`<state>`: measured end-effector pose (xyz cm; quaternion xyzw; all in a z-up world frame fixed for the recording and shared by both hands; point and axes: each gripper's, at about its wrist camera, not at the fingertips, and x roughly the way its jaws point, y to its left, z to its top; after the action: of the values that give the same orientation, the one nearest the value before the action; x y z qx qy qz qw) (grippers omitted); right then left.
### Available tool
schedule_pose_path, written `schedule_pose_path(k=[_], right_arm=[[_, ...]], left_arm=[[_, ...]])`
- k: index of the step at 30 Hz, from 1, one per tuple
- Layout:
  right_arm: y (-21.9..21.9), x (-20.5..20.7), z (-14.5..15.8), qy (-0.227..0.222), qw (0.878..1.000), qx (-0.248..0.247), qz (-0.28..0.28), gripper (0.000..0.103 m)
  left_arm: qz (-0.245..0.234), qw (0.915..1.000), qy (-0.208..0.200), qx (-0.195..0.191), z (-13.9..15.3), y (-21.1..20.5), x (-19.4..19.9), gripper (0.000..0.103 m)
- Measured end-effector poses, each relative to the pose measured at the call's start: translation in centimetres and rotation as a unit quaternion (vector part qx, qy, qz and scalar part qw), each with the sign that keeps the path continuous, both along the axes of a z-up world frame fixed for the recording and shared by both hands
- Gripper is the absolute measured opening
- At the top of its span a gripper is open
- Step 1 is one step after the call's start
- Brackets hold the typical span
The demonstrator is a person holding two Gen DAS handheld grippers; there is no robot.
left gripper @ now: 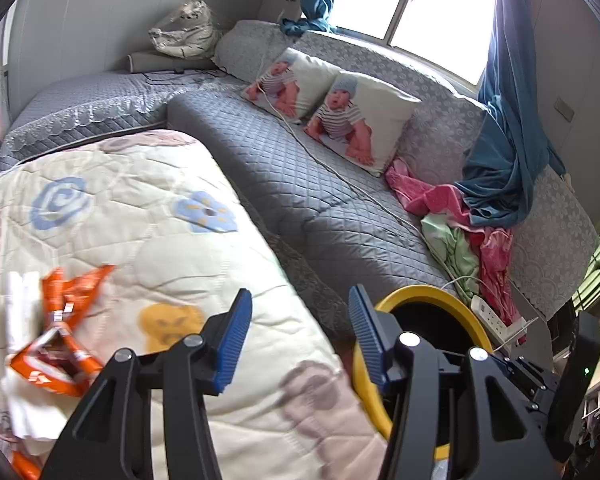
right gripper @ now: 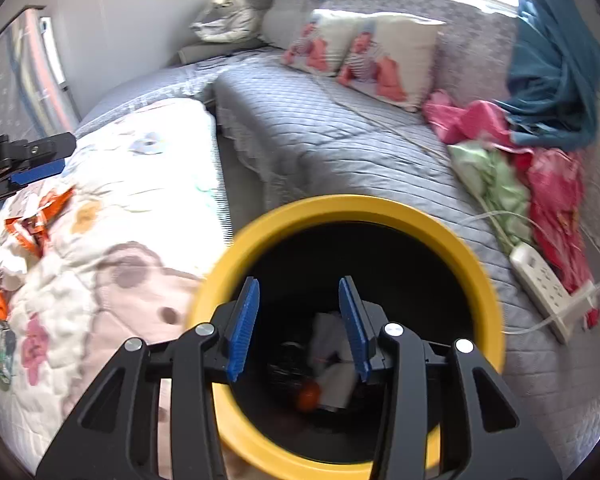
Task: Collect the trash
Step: 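Move both open grippers back over the bed toward the remaining trash, then close the left gripper on the blue glove while the right gripper grasps the orange snack bag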
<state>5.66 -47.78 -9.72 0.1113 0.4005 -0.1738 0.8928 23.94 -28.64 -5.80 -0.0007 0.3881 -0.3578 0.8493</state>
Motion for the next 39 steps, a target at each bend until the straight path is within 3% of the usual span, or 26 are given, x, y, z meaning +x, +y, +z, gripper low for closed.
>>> schedule_pose_path(k=[4, 8, 11, 20, 27, 39], right_arm=[[3.2, 2.2, 0.7, -0.019, 0.999, 0.017, 0.040, 0.048], [6.9, 4.2, 1.9, -0.045, 0.995, 0.030, 0.084, 0.056], [10.2, 5.8, 2.6, -0.056, 0.991, 0.033, 0.119, 0.057], [18.2, 9.4, 2.5, -0.058, 0.979, 0.045, 0.191, 0.071], [22.8, 11.1, 1.8, -0.046, 0.970, 0.045, 0.236, 0.071], [27.0, 14.5, 1.5, -0.028, 0.963, 0.016, 0.266, 0.074]], left_arm=[[0.037, 0.9984, -0.043, 0.010, 1.2, 6.1, 0.5, 0.064], [0.077, 0.9946, -0.068, 0.011, 2.3, 13.5, 1.2, 0.069], [0.114, 0.9891, -0.092, 0.020, 2.8, 19.1, 1.1, 0.073], [0.184, 0.9795, -0.078, 0.026, 0.8, 32.9, -1.5, 0.077], [0.181, 0.9823, -0.039, 0.025, -3.0, 36.1, -5.8, 0.078], [0.123, 0.9916, 0.002, 0.040, -6.6, 34.3, -9.6, 0.078]])
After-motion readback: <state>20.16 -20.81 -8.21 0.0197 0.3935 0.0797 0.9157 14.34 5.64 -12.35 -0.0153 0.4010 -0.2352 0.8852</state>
